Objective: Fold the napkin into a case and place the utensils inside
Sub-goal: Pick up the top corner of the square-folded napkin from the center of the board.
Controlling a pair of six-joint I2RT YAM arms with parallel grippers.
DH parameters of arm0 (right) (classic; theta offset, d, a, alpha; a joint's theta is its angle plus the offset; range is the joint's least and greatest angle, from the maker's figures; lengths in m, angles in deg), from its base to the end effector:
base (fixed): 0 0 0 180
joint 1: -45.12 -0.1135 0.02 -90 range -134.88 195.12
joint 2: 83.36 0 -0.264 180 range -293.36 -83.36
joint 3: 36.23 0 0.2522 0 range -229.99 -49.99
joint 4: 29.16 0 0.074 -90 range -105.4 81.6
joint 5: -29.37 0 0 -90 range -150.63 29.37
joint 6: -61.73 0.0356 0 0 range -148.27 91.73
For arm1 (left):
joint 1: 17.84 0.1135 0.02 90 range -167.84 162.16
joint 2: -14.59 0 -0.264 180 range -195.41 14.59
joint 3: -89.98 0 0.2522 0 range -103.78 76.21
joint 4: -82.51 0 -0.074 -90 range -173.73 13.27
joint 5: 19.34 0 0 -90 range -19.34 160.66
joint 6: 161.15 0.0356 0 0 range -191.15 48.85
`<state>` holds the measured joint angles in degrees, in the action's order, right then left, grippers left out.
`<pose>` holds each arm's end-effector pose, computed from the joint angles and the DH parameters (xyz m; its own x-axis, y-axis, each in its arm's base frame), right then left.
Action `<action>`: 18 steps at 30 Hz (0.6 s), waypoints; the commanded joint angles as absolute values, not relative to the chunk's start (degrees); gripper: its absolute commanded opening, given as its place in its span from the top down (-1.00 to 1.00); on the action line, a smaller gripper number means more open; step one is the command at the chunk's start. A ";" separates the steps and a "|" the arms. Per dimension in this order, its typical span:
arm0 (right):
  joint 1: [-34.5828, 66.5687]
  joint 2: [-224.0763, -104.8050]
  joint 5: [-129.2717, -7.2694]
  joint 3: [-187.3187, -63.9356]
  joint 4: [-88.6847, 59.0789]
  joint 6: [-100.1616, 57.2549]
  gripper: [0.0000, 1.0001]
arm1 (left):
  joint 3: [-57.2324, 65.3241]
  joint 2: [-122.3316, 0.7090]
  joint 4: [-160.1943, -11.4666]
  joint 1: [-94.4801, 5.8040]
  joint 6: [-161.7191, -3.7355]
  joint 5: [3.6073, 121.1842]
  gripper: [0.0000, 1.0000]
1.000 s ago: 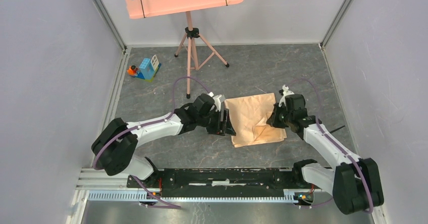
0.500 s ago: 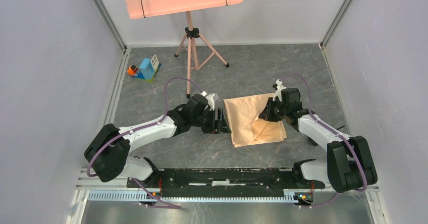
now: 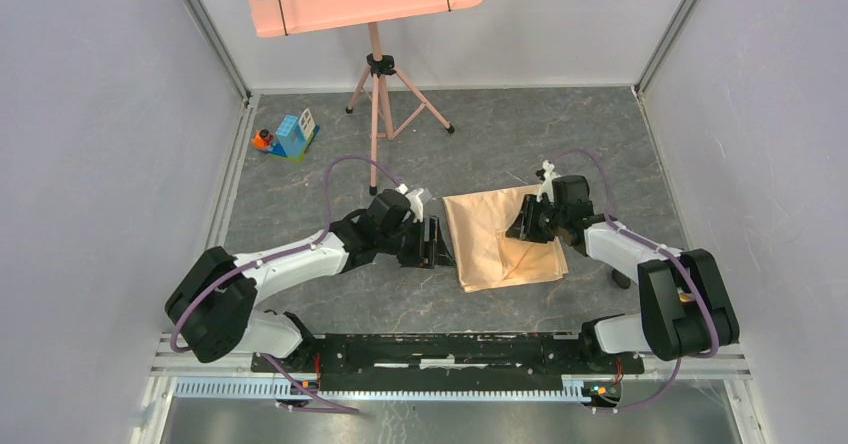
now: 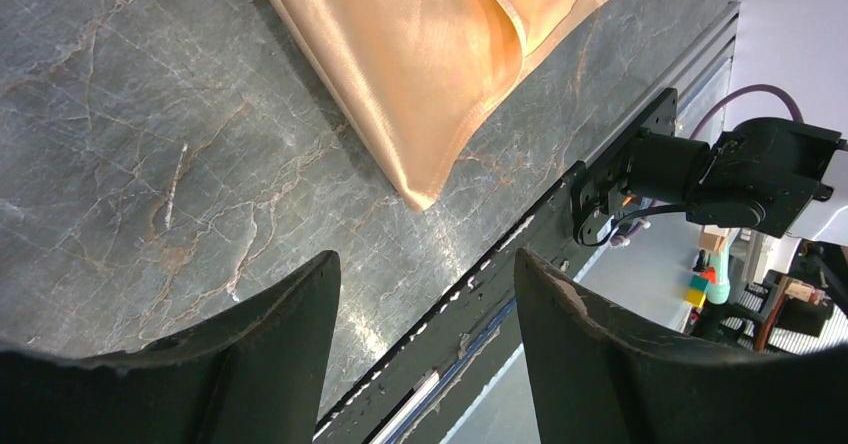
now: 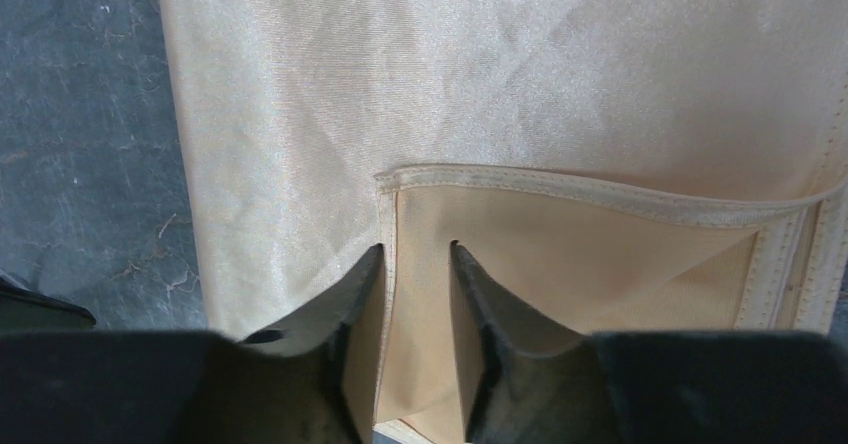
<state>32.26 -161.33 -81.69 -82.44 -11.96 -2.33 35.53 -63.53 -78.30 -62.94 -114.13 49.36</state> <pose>0.2407 0.0681 0.1581 -0.8527 0.2240 -0.4719 -0.0720 0.8443 0.5309 0.1851 -0.2041 0.1977 -0.9293 0.0327 -0.3678 0.2930 0.6716 -0.6805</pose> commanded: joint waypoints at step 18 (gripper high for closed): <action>19.32 -169.79 -58.04 -98.31 1.71 -4.81 0.03 | 38.65 -59.20 -81.17 -62.67 -115.98 48.84 -0.43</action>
<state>20.83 -168.72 -65.51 -95.88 -1.73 -4.59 37.74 -62.27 -79.15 -62.92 -114.52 49.34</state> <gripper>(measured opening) 0.501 0.711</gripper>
